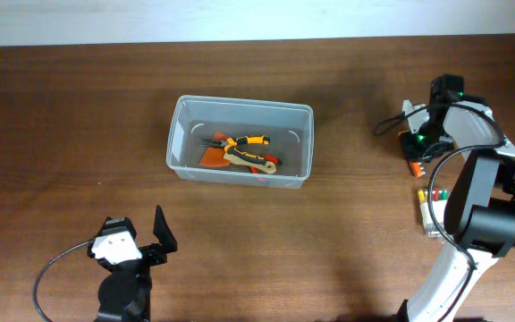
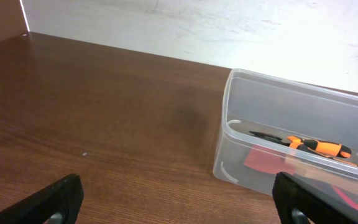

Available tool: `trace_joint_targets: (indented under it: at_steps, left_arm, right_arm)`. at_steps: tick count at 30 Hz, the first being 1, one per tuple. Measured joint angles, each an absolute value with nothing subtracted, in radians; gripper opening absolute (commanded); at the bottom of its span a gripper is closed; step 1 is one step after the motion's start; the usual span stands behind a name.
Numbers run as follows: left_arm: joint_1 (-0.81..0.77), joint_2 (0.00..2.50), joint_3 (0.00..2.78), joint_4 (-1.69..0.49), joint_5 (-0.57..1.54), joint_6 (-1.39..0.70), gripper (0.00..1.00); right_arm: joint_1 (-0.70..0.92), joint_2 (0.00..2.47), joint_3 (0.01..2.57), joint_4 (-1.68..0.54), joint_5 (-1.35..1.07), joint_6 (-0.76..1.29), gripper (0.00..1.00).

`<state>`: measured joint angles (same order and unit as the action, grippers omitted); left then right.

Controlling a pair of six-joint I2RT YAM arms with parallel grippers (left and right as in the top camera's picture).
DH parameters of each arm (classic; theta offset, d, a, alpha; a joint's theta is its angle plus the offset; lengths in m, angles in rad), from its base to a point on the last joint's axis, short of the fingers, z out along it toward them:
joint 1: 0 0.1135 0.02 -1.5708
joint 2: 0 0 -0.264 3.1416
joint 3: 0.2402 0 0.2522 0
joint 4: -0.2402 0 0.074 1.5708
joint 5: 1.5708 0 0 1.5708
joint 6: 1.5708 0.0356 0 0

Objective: Pack container
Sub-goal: 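Lower the right gripper and grasp the orange screwdriver bit holder, then carry the orange bit holder over the container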

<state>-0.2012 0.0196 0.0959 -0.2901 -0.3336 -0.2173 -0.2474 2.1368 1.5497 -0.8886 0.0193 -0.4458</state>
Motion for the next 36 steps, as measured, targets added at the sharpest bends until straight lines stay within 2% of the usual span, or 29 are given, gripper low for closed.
trace_joint_targets:
  at_steps: [13, 21, 36]
  left_arm:
    - [-0.201, 0.02, 0.096, -0.29, -0.334, -0.217, 0.99]
    - [-0.201, 0.02, 0.096, -0.29, -0.334, -0.217, 0.99]
    - [-0.201, 0.02, 0.096, -0.29, -0.334, -0.217, 0.99]
  right_arm:
    - [-0.189, 2.136, 1.957, -1.177, -0.03, -0.415, 0.18]
    - [0.046, 2.136, 2.149, -1.255, -0.07, -0.416, 0.18]
    - [0.541, 2.136, 2.16, -1.253, -0.073, -0.561, 0.18]
